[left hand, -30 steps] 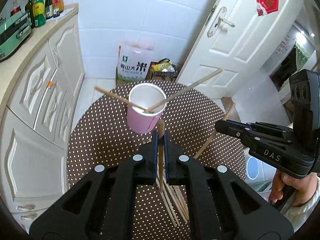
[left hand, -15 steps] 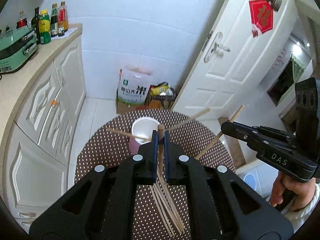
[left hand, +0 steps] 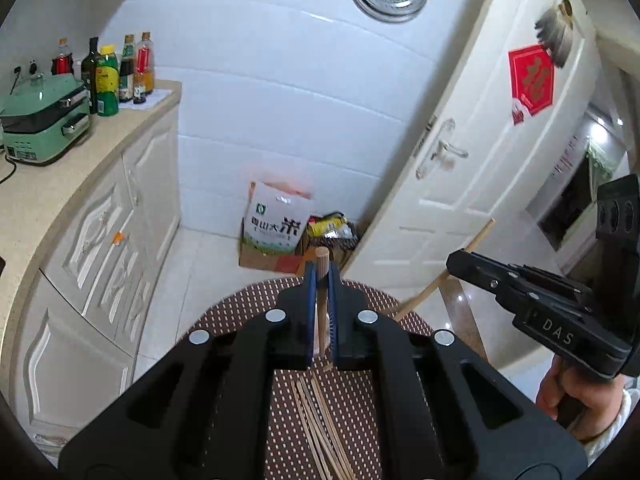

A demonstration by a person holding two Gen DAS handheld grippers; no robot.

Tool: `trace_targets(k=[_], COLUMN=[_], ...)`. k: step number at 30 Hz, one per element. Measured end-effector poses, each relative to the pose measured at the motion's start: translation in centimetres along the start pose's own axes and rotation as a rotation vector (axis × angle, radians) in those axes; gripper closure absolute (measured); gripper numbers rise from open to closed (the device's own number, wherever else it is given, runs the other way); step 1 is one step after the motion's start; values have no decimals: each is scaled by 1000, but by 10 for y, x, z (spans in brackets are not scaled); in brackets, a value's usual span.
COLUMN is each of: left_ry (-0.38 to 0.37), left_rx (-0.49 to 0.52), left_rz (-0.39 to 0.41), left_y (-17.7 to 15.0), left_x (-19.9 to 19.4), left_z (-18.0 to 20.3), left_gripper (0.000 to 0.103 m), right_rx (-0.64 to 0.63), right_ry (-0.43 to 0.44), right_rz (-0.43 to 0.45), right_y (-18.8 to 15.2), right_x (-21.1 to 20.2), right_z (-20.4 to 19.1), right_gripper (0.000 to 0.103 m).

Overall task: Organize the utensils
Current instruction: 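Raise the left gripper's stick into the pink cup while the right gripper inserts its stick, then open both grippers to drop the sticks into the cup and withdraw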

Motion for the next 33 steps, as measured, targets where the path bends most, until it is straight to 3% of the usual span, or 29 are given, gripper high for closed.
trace_targets(k=[9, 33], left_ry=[38, 74], left_rx=[25, 30], left_rz=[23, -153], left_y=[5, -58], left_x=[18, 63], left_z=[5, -6], left_gripper=[97, 97], right_rx=[-43, -52], right_ry=[-69, -86], right_rz=[37, -74], right_y=[2, -65], right_x=[21, 47], right_z=[5, 6], right_gripper=[99, 99])
Point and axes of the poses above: each gripper's, at about its wrist camera, not at the fingertips, and x roughly the way its jaws point, z to its right, y to its top, the point moved 1 cm from there along x, roughly the way its jaws point, and after that the axes turned 9 degrees about y, right-handed, at the moved point
